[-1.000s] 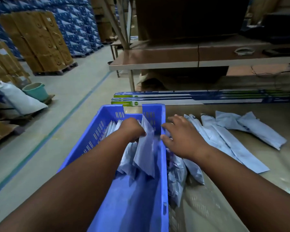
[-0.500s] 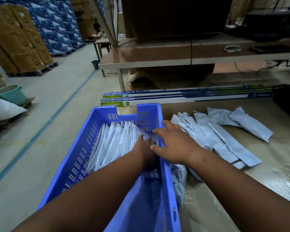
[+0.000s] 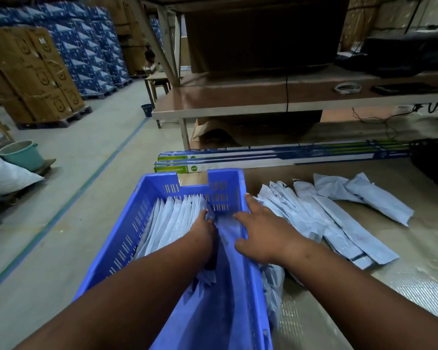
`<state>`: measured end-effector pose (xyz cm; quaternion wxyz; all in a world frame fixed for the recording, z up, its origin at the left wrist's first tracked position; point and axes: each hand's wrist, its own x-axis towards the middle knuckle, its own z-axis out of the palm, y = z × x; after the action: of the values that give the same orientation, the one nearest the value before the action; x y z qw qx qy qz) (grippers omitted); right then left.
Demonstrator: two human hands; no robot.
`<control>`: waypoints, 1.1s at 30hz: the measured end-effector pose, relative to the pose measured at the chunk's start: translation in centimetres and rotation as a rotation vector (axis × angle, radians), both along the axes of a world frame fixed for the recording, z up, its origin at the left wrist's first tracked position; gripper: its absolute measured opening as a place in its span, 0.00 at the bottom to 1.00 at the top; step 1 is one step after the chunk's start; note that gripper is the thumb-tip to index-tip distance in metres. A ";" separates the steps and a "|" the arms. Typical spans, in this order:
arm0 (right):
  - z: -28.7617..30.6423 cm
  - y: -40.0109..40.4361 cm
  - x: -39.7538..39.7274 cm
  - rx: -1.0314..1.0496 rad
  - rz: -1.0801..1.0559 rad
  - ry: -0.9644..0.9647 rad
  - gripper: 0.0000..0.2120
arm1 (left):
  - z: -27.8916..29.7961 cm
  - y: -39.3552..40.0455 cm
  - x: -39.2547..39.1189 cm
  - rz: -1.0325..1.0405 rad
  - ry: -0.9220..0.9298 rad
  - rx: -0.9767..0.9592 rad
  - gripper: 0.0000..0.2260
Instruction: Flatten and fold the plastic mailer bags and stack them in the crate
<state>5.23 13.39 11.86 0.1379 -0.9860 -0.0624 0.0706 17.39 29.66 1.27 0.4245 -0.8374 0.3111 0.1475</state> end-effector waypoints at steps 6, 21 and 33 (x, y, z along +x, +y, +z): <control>0.0 -0.6 0.8 0.053 0.014 -0.093 0.27 | 3.3 1.1 -1.3 -0.231 -0.025 -0.501 0.27; 2.2 -10.8 -3.6 0.136 0.012 -0.184 0.25 | 12.6 -6.2 -8.7 -0.219 -0.180 -1.024 0.09; -6.6 -29.5 -6.0 0.040 -0.182 -0.047 0.23 | 7.7 -22.5 -12.7 -0.079 0.078 -0.958 0.12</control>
<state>-0.79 -16.10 5.23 0.1617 -0.9860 0.0229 0.0332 4.65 7.15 8.93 -0.0155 -0.9201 0.3913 0.0030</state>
